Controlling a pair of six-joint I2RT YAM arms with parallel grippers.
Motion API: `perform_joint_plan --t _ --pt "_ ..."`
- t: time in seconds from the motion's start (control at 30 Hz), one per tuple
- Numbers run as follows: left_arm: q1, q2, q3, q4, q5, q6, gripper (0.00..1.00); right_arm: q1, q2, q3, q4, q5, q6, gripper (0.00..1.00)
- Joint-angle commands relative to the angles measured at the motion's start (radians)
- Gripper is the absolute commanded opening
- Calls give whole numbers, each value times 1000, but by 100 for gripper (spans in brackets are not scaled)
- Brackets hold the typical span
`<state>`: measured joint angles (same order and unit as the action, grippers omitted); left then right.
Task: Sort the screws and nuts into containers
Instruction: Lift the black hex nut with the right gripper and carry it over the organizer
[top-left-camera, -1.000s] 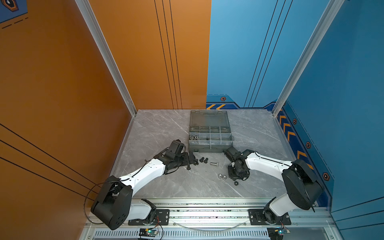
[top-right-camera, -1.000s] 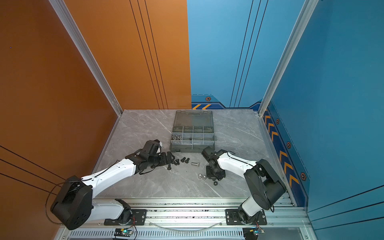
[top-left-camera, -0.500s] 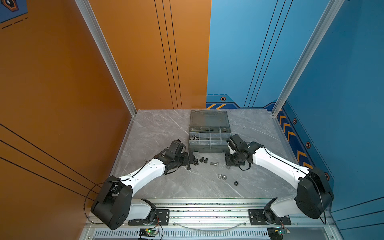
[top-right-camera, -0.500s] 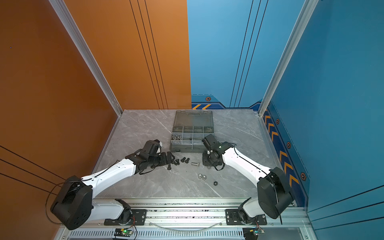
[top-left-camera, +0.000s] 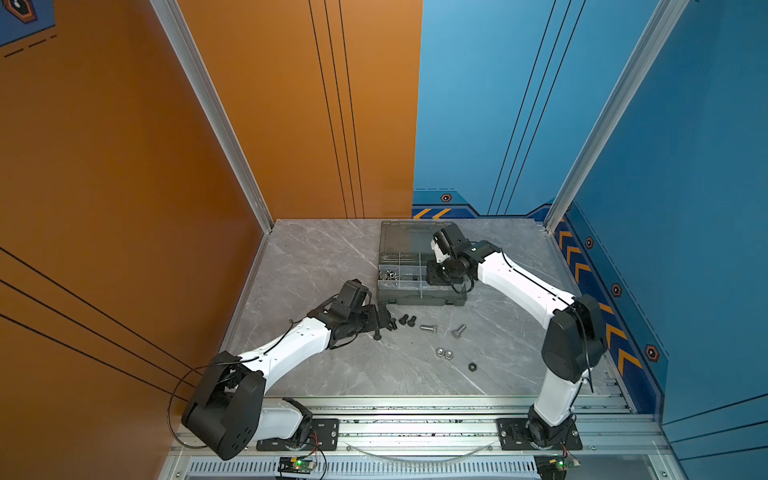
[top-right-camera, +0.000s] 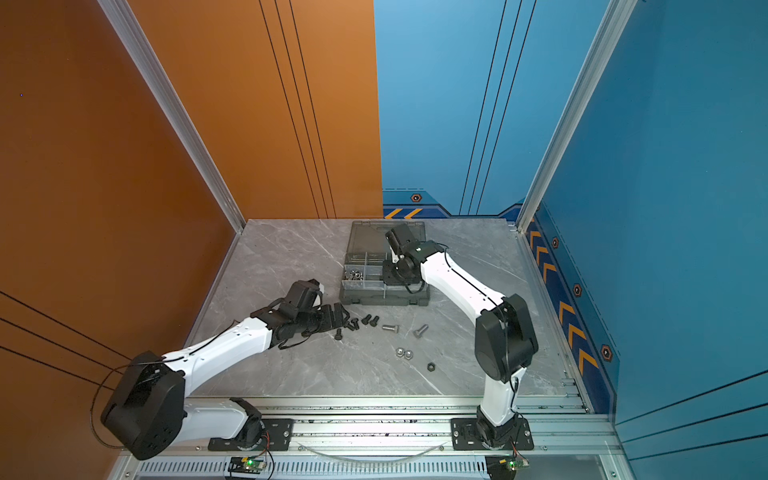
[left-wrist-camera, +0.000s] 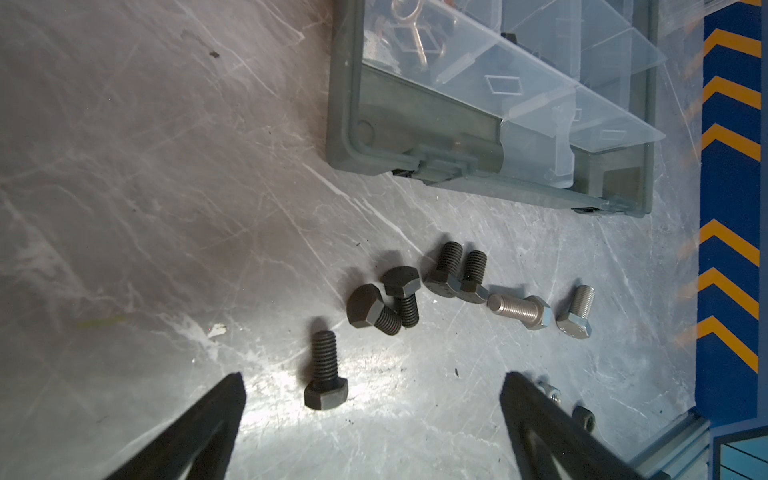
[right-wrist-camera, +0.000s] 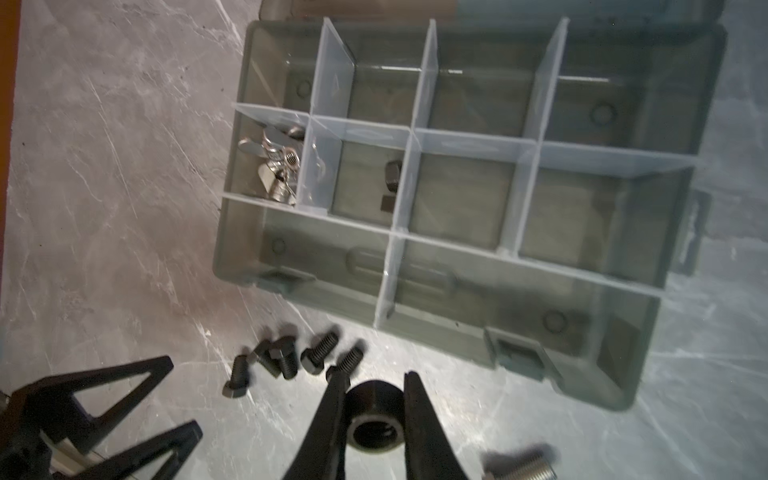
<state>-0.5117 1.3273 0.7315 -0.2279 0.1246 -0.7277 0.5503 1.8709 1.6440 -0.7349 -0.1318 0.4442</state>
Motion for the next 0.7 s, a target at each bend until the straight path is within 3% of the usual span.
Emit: perform_joint_plan --t 0.0,0.27,0.67 --pt "-1 -29 -1 -4 4 -7 98 -1 84 117 -56 -3 -27 0" --pt "-3 -48 0 -14 6 -10 98 10 285 311 -72 21 -22 0" --pt "-8 -73 -4 -30 -5 -10 98 16 385 379 -87 49 -18 2"
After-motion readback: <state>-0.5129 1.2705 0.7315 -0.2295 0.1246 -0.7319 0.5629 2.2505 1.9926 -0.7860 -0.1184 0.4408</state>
